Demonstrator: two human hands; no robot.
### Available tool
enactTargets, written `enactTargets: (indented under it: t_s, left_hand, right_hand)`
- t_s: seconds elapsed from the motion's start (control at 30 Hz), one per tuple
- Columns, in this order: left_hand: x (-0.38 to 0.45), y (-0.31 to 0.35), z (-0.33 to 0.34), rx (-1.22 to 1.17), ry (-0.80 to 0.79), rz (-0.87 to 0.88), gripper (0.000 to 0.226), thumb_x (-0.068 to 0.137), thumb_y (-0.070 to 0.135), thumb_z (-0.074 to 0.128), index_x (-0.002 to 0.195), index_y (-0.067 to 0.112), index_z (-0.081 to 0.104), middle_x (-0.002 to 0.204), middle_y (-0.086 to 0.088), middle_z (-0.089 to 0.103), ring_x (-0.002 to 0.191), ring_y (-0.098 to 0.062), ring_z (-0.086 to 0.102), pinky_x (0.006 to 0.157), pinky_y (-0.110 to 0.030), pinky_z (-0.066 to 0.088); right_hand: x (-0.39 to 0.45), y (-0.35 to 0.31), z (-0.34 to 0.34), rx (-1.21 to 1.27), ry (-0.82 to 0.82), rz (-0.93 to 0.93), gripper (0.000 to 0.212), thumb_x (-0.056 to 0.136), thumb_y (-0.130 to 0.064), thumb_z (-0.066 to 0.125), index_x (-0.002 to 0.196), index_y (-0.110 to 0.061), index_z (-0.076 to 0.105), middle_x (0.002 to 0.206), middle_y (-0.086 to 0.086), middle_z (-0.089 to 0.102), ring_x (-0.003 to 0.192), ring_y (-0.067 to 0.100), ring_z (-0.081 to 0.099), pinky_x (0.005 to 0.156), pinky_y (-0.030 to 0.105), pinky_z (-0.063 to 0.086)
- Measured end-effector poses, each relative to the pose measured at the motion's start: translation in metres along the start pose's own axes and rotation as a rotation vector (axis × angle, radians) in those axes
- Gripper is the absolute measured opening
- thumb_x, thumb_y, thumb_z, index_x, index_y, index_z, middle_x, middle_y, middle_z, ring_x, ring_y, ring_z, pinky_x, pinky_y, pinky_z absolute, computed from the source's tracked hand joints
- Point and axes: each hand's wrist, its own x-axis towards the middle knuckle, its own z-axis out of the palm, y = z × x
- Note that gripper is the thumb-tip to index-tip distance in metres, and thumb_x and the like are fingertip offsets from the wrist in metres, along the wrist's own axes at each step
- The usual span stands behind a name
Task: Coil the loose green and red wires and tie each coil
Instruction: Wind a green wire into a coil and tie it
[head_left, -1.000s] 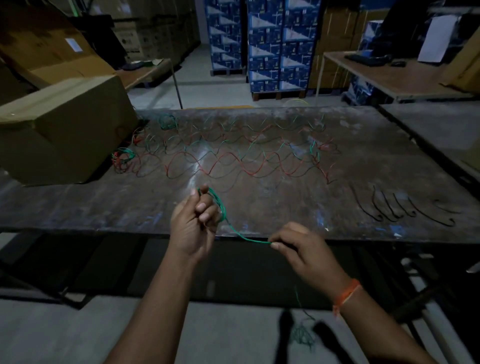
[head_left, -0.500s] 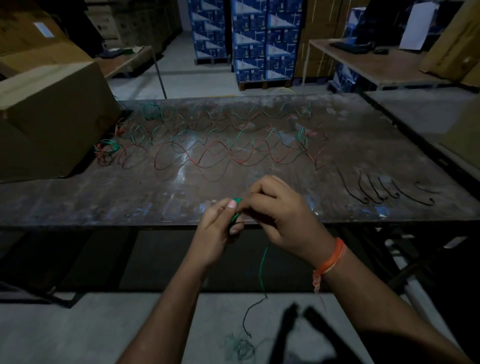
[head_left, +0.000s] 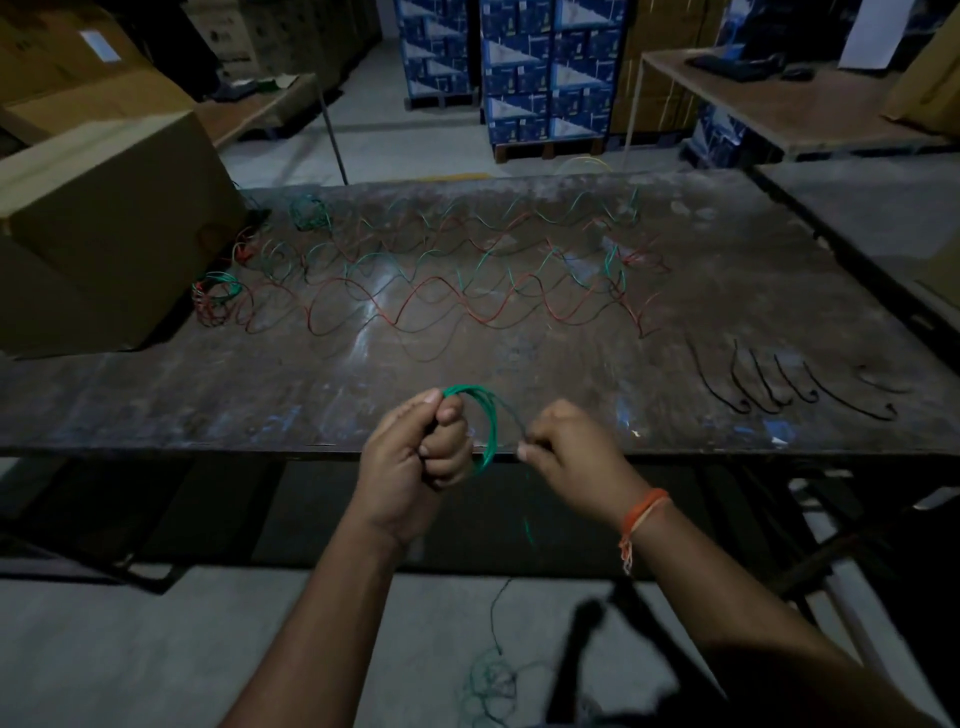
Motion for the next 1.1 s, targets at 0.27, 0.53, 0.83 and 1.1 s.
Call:
enactTargets:
  t_s: [0.27,0.53,0.83,1.1]
  left_hand:
    - [0.005,-0.008,0.009,0.096,0.021,0.003,0.024,0.096,0.028,0.044,0.076,0.015,0.048,0.053,0.011,0.027,0.042,0.0,0.019,0.043,-0.021,0.007]
    - [0.001,0.001,0.003,0.394,0.055,0.032,0.025,0.094,0.031,0.047,0.074,0.016,0.048,0.055,0.005,0.027,0.047,-0.008,0.017,0.044,-0.022,0.011]
    - [-0.001,0.005,0.0,0.48,0.004,0.016,0.025,0.095,0.029,0.045,0.075,0.014,0.046,0.055,0.003,0.026,0.048,-0.01,0.014,0.042,-0.019,0.014]
    - [0.001,0.015,-0.007,0.516,0.015,0.015,0.025,0.093,0.03,0.045,0.073,0.015,0.046,0.053,0.005,0.028,0.045,-0.007,0.016,0.042,-0.018,0.012]
  right_hand:
    - [0.022,-0.004,0.039,0.058,-0.168,0.351,0.014,0.097,-0.014,0.063,0.1,-0.004,0.072,0.096,0.014,0.071,0.093,0.023,0.067,0.074,0.027,0.046]
    - [0.014,0.021,0.025,-0.02,-0.411,0.428,0.022,0.096,-0.011,0.059,0.09,0.003,0.074,0.088,0.018,0.077,0.087,0.028,0.075,0.082,0.033,0.058]
    - [0.013,0.027,0.034,-0.197,-0.253,0.444,0.023,0.097,-0.017,0.059,0.096,0.0,0.074,0.093,0.019,0.075,0.091,0.033,0.072,0.08,0.034,0.056]
    - [0.019,0.038,0.007,-0.193,-0.337,0.406,0.023,0.099,-0.012,0.056,0.101,0.001,0.075,0.1,0.022,0.073,0.097,0.035,0.069,0.086,0.036,0.052]
